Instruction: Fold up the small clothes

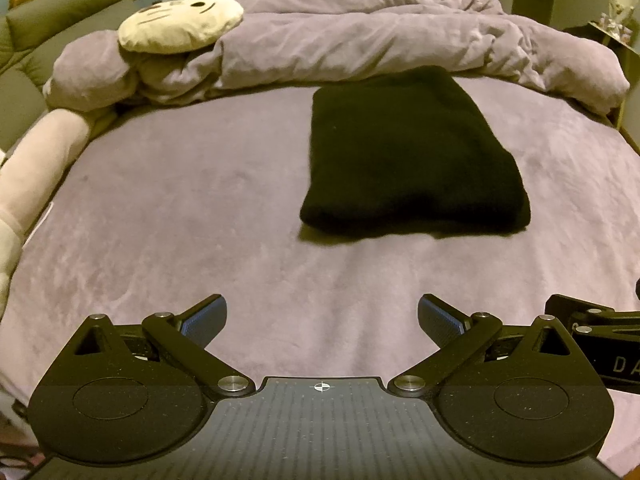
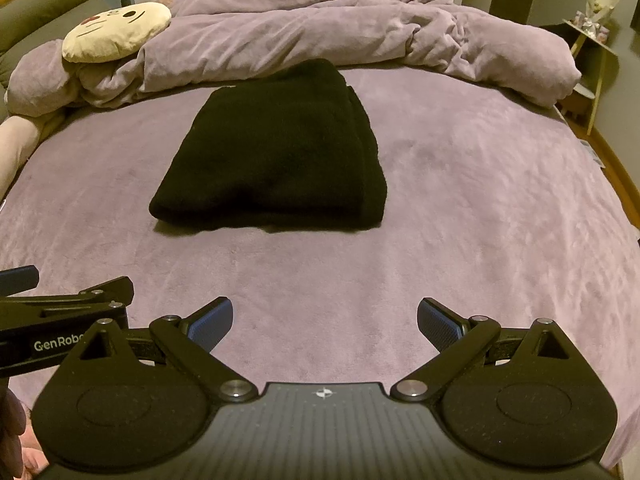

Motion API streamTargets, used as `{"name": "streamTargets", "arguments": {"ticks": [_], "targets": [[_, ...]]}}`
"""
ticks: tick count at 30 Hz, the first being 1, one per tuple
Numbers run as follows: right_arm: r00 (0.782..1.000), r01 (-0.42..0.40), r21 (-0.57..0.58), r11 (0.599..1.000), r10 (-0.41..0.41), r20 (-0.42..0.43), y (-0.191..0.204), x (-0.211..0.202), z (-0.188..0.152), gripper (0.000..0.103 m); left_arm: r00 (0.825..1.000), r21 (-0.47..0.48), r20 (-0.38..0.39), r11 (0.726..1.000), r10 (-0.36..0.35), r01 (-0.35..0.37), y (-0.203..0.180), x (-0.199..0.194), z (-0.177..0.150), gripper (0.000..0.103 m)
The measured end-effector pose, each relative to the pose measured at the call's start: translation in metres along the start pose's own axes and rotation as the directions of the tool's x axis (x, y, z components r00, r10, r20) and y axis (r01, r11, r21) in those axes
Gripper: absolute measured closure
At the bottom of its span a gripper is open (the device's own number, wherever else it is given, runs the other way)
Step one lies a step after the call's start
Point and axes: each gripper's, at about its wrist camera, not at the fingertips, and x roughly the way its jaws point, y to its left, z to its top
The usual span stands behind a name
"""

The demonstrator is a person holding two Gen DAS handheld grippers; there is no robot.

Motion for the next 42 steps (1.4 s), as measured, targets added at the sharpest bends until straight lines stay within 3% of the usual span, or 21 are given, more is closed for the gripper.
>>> {"name": "streamTargets", "arguments": {"ticks": [42], "targets": [[1.0, -0.007, 0.026, 1.0, 0.007, 0.001, -0.0033, -0.0032, -0.0023, 0.004, 1.0, -0.002, -0.004, 1.0, -0.029, 0.029, -0.0018, -0.0022, -0.0045, 0.0]]}}
